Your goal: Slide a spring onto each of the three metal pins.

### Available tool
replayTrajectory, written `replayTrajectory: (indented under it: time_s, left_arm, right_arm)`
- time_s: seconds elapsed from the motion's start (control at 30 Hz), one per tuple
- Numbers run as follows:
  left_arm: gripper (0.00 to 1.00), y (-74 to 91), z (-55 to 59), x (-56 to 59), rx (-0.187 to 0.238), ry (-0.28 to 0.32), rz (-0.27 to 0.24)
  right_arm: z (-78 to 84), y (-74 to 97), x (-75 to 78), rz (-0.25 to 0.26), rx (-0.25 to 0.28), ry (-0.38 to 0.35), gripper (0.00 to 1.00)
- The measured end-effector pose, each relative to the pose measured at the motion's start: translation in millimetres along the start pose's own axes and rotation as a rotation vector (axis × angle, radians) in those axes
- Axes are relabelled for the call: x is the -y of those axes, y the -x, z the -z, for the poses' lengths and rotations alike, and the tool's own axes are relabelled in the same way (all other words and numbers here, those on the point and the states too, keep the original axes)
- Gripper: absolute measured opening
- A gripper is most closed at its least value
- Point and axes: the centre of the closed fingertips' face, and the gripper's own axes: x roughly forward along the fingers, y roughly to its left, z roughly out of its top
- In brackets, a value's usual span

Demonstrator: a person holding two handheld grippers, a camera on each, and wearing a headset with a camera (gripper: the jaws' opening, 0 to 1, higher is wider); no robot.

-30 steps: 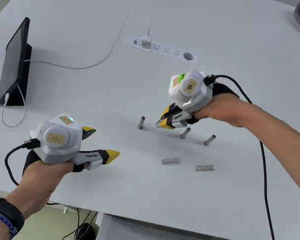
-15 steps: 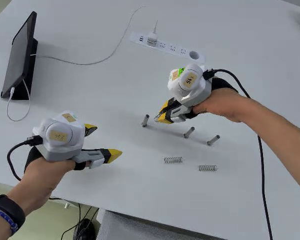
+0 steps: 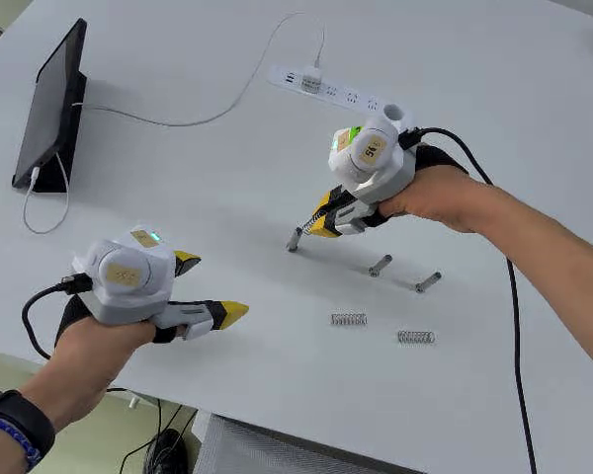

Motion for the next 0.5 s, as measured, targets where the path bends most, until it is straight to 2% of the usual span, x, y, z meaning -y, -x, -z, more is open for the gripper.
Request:
replayTrajectory:
  time_s: [0.5]
  left_arm:
    - [0.62, 6.2, 1.0, -2.8, 0.008, 0.015, -0.008]
  right_arm:
    - [-2.5, -12.5, -2.9, -0.038, -0.034, 0.034, 0.13]
